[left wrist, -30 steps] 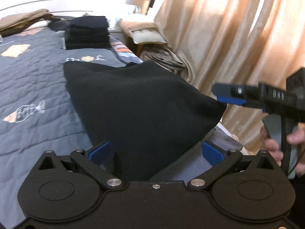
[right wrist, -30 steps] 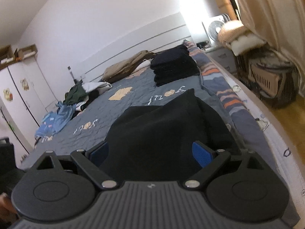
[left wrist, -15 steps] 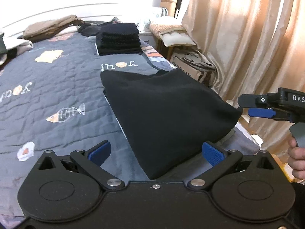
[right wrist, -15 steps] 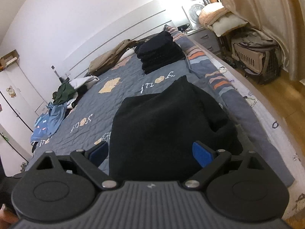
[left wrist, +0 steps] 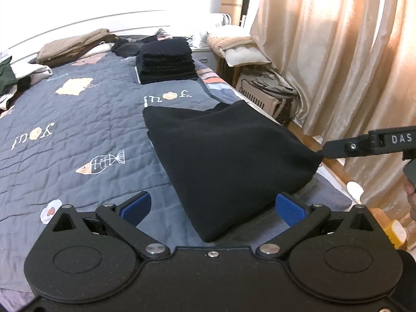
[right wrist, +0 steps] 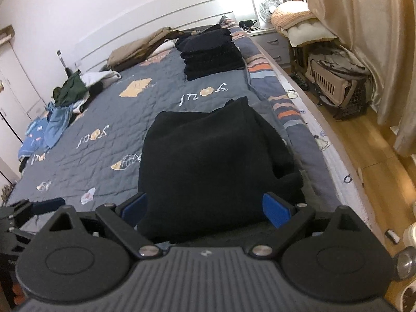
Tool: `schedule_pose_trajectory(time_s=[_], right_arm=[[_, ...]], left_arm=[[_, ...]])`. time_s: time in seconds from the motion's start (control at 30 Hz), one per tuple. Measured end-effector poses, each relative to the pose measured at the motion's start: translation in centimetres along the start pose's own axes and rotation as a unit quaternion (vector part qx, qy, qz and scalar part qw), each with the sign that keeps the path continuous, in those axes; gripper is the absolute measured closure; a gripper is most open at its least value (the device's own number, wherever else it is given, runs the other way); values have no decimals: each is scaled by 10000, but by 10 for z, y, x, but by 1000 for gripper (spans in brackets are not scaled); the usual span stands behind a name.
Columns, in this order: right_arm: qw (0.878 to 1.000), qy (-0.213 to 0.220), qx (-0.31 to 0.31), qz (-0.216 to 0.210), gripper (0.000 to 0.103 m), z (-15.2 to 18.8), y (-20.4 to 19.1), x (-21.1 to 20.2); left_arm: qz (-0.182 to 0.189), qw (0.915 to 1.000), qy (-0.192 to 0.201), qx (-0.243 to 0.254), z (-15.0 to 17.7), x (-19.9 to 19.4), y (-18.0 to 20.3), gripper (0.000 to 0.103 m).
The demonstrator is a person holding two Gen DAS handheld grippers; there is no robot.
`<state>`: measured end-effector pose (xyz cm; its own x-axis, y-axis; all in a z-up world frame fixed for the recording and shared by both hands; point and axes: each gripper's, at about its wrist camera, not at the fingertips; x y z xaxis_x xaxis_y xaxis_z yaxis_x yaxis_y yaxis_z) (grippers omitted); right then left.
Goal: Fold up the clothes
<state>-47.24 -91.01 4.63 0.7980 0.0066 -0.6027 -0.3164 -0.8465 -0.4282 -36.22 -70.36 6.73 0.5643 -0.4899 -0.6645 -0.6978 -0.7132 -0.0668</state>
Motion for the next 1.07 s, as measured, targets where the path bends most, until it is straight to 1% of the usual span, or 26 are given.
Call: schedule_pose_trajectory(time_s=[0.1,0.27,0.6,1.07], right_arm=[[9998,-157,-140,75,8,0,-2,4],[9984,-416,-337,205,8,0,-7,11],[9983,-350,-378,260,8,-5,-9,2],[9978,-404,-427,315,8,-5,-9,-1]], left_arm=[[11,10000,-11,-54,0,1,-2,0],[-85,9999,-59,45,-1,0,4,0],[-173,9998,-83,113,-3,-2,8,0],[-186,9996,-91,181,-1,-2,14,0]])
Point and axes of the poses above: each gripper's, at about its wrist camera, not at the fingertips, and x roughly the way its jaws point, y to its right, z to its underside, and after that the axes turned 12 degrees about -z, right-handed
